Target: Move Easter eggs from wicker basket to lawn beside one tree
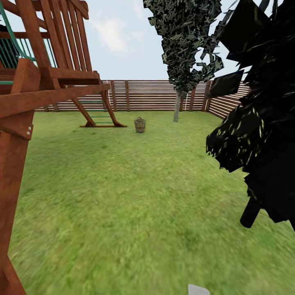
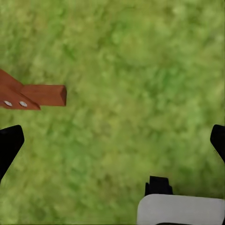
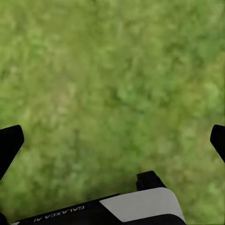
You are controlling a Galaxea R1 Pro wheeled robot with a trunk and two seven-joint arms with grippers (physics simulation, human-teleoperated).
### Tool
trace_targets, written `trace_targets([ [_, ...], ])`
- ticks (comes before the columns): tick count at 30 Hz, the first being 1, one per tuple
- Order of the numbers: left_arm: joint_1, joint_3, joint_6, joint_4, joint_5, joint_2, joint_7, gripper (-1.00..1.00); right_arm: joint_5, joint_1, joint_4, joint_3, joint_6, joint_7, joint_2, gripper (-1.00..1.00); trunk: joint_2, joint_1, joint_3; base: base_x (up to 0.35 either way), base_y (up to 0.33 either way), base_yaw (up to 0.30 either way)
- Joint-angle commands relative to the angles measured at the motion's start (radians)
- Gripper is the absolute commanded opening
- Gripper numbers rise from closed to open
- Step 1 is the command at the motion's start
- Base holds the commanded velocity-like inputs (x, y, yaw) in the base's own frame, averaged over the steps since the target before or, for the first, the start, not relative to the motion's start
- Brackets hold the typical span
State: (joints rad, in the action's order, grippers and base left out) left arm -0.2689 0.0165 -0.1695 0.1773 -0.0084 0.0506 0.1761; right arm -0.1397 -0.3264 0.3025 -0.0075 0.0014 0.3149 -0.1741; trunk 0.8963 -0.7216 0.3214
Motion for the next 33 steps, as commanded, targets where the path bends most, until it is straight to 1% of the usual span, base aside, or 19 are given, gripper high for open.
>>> trace_targets([
  [1,-0.001,0.002,-0.003,-0.001,-0.001,0.000,0.003,1.00,-0.007,0.000,0.001,0.000,0.000,0.003,0.000,1.00,0.001,-0.001,0.001,0.297,0.063,0.000],
  [24,-0.001,0.002,-0.002,-0.001,-0.001,0.000,0.003,1.00,-0.007,0.000,0.001,0.002,0.003,0.001,0.000,1.00,0.001,-0.001,0.001,0.294,0.098,0.000],
  [33,0.000,0.002,-0.003,-0.001,-0.001,0.000,0.003,1.00,-0.006,0.000,0.001,0.003,0.000,0.001,0.000,1.00,0.001,-0.001,0.001,0.293,0.049,0.000],
])
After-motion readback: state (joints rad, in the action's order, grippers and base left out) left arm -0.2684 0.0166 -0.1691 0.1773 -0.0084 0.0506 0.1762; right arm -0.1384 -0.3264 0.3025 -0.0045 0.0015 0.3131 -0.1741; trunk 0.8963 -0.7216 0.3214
